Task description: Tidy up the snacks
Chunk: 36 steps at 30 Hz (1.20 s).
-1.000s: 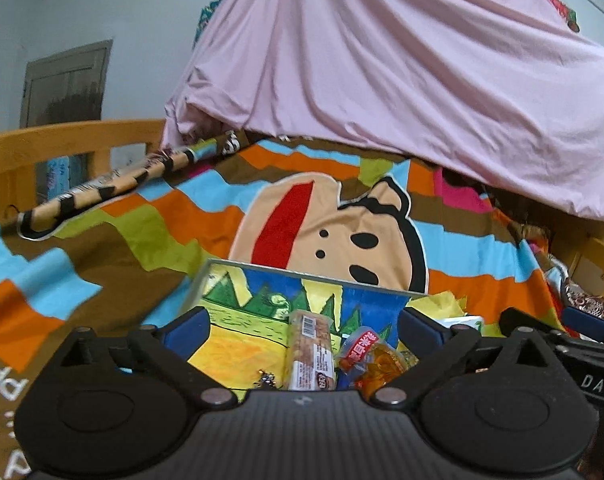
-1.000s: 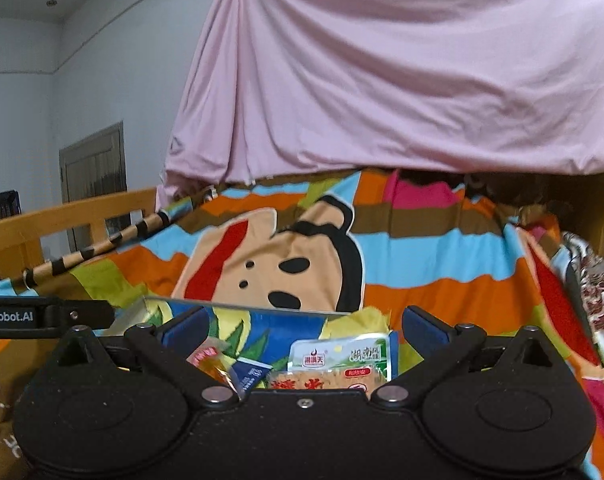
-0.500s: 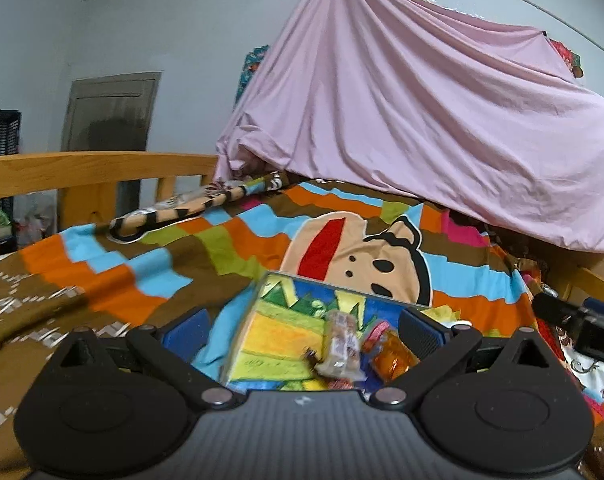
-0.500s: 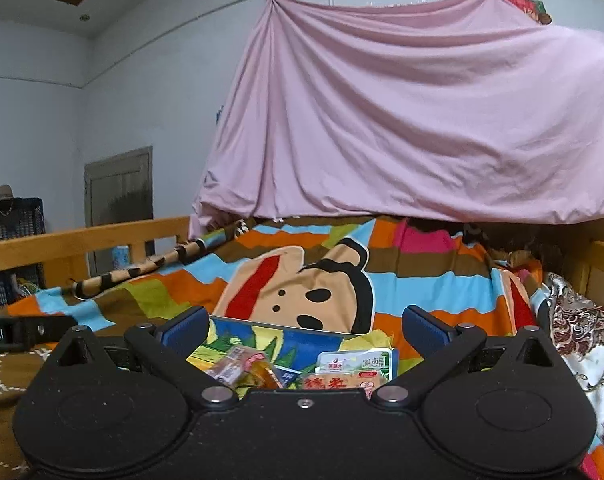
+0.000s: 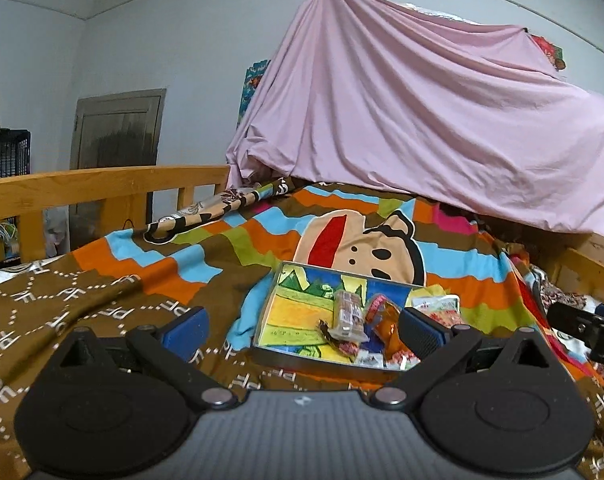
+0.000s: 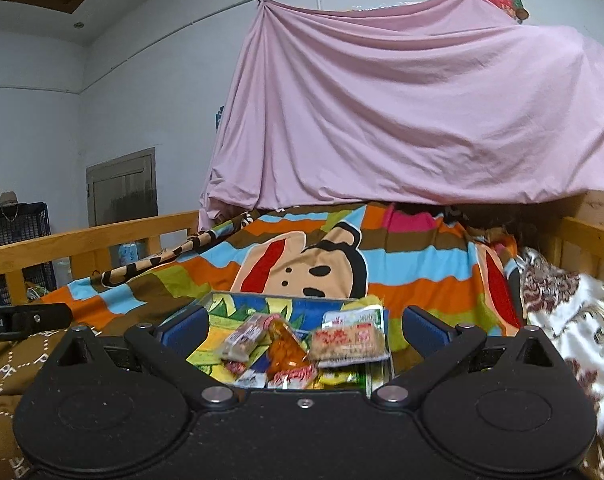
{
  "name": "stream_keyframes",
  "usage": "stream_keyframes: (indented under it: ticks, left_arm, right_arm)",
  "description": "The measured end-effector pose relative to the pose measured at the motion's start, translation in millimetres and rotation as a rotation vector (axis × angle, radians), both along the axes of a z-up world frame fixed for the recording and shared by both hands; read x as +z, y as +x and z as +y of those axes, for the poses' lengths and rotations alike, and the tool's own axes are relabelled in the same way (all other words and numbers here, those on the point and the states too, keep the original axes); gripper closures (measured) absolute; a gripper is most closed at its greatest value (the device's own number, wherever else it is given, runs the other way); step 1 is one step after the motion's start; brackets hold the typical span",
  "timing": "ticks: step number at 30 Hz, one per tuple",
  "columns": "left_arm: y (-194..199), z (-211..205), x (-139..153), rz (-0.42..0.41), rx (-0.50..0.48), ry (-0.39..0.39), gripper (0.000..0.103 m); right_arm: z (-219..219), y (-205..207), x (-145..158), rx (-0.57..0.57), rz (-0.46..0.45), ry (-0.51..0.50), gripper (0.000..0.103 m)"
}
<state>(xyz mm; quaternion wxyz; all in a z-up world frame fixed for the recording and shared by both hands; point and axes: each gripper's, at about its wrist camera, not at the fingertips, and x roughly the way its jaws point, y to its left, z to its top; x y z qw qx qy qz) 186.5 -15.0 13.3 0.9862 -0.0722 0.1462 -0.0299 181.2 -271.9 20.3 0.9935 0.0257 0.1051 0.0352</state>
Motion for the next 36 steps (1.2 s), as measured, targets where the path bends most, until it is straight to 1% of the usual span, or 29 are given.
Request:
stream_keyframes:
  ticks: [3, 6, 10, 13, 17, 22, 28, 36]
  left_arm:
    - [-19.6, 1.9, -3.7, -0.012, -0.005, 0.007, 0.000]
    - [-32.0, 1.6, -8.2, -0.017, -0.010, 0.011, 0.000]
    - [-40.9, -1.5, -9.2, -0.039, -0.029, 0.029, 0.000]
    - [-42.4, -3.3, -10.7, -0.043, -0.050, 0.026, 0.000]
    - [-43.8, -3.9, -18.4, -0.030, -0.061, 0.020, 0.000]
    - [-44.4, -8.0, -29.6, -0.012, -0.072, 0.067, 0.000]
    - [-42.2, -7.1, -37.7, 0.031, -0.074, 0.074, 0.000]
    - [-41.7, -5.9, -43.1, 0.066, -0.070, 0.080, 0.000]
  right_arm:
    - [3.0, -13.4, -1.4, 0.002, -0.004, 0.007, 0.001]
    - [8.9, -24.8, -4.3, 0.005, 0.004, -0.008, 0.001]
    - [14.9, -37.4, -10.7, 0.009, 0.027, -0.025, 0.001]
    - [18.7, -43.0, -15.4, 0.003, 0.048, -0.041, 0.001]
    - [19.9, -46.1, -22.6, 0.002, 0.078, -0.029, 0.001]
    - [21.3, -40.0, -31.3, -0.012, 0.116, -0.032, 0.001]
    - [21.8, -34.8, -36.6, -0.005, 0.147, -0.024, 0.001]
    - [24.2, -33.8, -37.9, 0.007, 0.153, -0.035, 0.001]
